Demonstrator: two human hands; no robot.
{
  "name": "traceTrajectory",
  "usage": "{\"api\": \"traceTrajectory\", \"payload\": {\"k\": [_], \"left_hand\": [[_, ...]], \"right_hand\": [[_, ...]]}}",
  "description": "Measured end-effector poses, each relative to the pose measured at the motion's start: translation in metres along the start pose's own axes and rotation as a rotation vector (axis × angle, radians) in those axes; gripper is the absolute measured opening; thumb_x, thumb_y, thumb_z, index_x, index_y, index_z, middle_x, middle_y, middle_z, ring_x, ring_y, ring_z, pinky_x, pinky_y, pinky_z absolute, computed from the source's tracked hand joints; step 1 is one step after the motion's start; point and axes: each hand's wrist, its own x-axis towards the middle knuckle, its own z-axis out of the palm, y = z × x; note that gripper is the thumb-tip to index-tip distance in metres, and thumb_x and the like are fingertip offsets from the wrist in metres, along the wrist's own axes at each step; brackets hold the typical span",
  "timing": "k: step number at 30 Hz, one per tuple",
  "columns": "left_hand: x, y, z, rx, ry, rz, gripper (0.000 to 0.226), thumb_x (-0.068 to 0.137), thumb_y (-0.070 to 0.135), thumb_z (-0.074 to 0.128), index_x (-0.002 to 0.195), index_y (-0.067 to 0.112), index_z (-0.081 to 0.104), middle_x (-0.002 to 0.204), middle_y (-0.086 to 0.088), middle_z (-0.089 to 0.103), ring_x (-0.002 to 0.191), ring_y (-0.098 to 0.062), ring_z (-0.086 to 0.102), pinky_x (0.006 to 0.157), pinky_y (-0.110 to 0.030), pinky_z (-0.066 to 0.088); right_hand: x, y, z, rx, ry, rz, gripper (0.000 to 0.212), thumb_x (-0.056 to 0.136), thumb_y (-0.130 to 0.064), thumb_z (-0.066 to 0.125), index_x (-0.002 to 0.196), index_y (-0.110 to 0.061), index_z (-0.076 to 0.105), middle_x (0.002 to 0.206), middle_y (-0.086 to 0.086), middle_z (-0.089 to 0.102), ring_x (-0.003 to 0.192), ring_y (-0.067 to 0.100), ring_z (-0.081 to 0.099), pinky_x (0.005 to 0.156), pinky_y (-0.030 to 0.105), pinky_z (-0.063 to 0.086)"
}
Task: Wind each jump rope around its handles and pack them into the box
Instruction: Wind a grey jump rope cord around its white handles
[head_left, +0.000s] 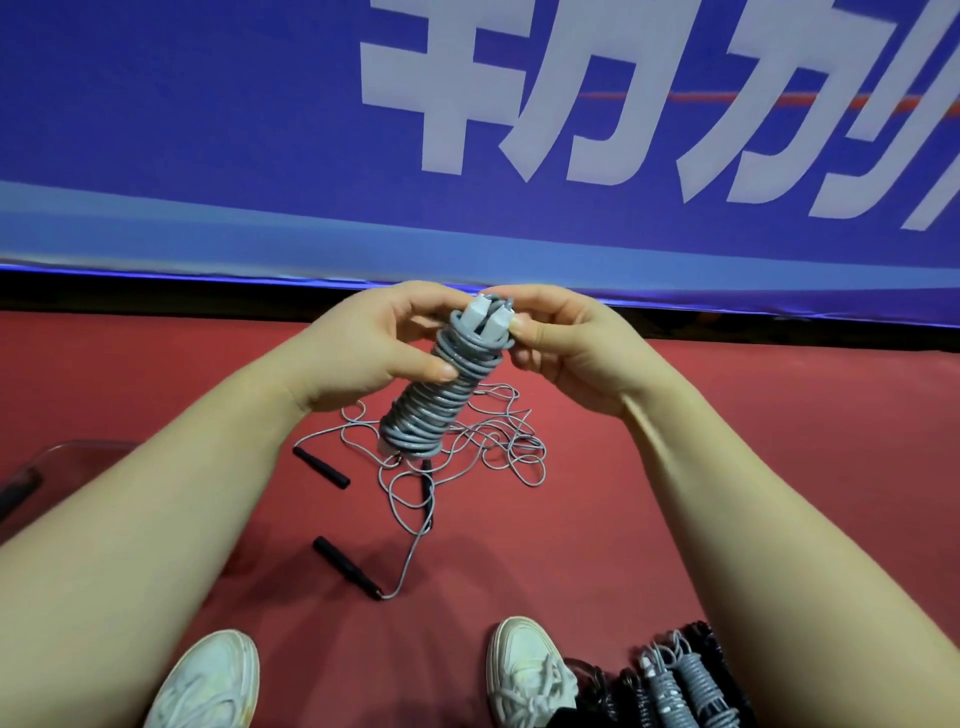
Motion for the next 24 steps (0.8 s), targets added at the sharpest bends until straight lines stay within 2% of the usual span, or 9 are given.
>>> {"api": "traceTrajectory", "payload": {"k": [2, 3, 6, 9, 12, 15, 18, 20, 24], "left_hand": [[0.001, 0.0, -0.005, -0.05, 0.058, -0.044, 0.052, 0.061, -0.015, 0.072, 0.098, 0.019, 0.061, 0.098, 0.005, 0.069, 0.087, -0.006, 0.068, 0.077, -0.019, 0.053], [-0.001, -0.001, -0.008, -0.1, 0.088, -0.071, 0.05, 0.058, -0.011, 0.072, 0.098, 0.017, 0.059, 0.097, 0.001, 0.068, 0.083, -0.008, 0.068, 0.076, -0.022, 0.055], [-0.006, -0.002, -0.009, -0.121, 0.098, -0.073, 0.046, 0.063, 0.005, 0.066, 0.105, 0.019, 0.056, 0.104, 0.0, 0.065, 0.09, -0.009, 0.066, 0.082, -0.023, 0.053], [-0.006, 0.002, 0.002, -0.017, 0.107, -0.029, 0.051, 0.07, 0.014, 0.071, 0.116, 0.028, 0.056, 0.117, 0.006, 0.064, 0.101, -0.006, 0.064, 0.084, -0.02, 0.05], [-0.002, 0.004, 0.01, 0.068, 0.25, -0.004, 0.045, 0.074, 0.017, 0.076, 0.111, 0.036, 0.059, 0.112, 0.008, 0.066, 0.096, -0.007, 0.064, 0.087, -0.028, 0.05], [-0.004, 0.006, 0.007, 0.301, 0.25, 0.039, 0.043, 0.068, 0.031, 0.068, 0.106, 0.046, 0.055, 0.113, 0.006, 0.061, 0.102, -0.008, 0.06, 0.092, -0.026, 0.047], [-0.005, 0.011, 0.006, 0.544, 0.221, 0.111, 0.041, 0.071, 0.033, 0.06, 0.112, 0.036, 0.056, 0.095, 0.003, 0.052, 0.093, -0.006, 0.051, 0.084, -0.017, 0.038], [-0.003, 0.012, 0.009, 0.639, 0.233, 0.157, 0.044, 0.073, 0.032, 0.058, 0.117, 0.024, 0.057, 0.09, 0.004, 0.047, 0.088, -0.007, 0.046, 0.08, -0.02, 0.036], [0.002, 0.006, 0.013, 0.672, 0.232, 0.179, 0.045, 0.074, 0.03, 0.058, 0.118, 0.02, 0.056, 0.089, 0.004, 0.044, 0.088, -0.009, 0.044, 0.08, -0.023, 0.037]], "right_hand": [[0.002, 0.001, 0.005, 0.039, 0.035, 0.014, 0.018, 0.074, -0.001, 0.064, 0.085, -0.013, 0.073, 0.077, 0.004, 0.064, 0.062, 0.013, 0.052, 0.057, 0.017, 0.044], [0.003, 0.001, 0.007, 0.044, 0.058, 0.025, 0.016, 0.078, 0.001, 0.061, 0.087, -0.01, 0.069, 0.074, 0.003, 0.063, 0.059, 0.011, 0.053, 0.056, 0.016, 0.045], [0.004, -0.001, 0.016, 0.037, 0.139, 0.079, 0.017, 0.089, 0.004, 0.05, 0.083, -0.009, 0.059, 0.061, -0.004, 0.062, 0.05, 0.005, 0.051, 0.053, 0.013, 0.044], [0.01, -0.004, 0.027, 0.057, 0.235, 0.158, 0.018, 0.091, -0.001, 0.051, 0.077, -0.012, 0.054, 0.054, -0.004, 0.057, 0.043, 0.004, 0.047, 0.047, 0.013, 0.041], [0.012, -0.006, 0.034, 0.229, 0.277, 0.234, 0.019, 0.091, -0.002, 0.049, 0.075, -0.011, 0.052, 0.05, -0.001, 0.052, 0.039, 0.004, 0.044, 0.04, 0.012, 0.038], [0.009, -0.006, 0.038, 0.312, 0.257, 0.292, 0.022, 0.091, -0.002, 0.046, 0.073, -0.01, 0.054, 0.051, 0.0, 0.052, 0.039, 0.003, 0.042, 0.039, 0.012, 0.036], [0.008, -0.006, 0.045, 0.319, 0.315, 0.317, 0.024, 0.09, -0.002, 0.042, 0.07, -0.008, 0.052, 0.049, 0.001, 0.049, 0.036, 0.004, 0.039, 0.036, 0.012, 0.033], [0.011, -0.004, 0.048, 0.407, 0.388, 0.335, 0.023, 0.088, -0.003, 0.041, 0.067, -0.007, 0.048, 0.045, 0.001, 0.045, 0.034, 0.005, 0.033, 0.034, 0.012, 0.027], [0.017, 0.0, 0.047, 0.581, 0.433, 0.317, 0.026, 0.085, -0.001, 0.036, 0.061, -0.011, 0.04, 0.042, -0.005, 0.035, 0.031, 0.002, 0.024, 0.034, 0.011, 0.017]]}}
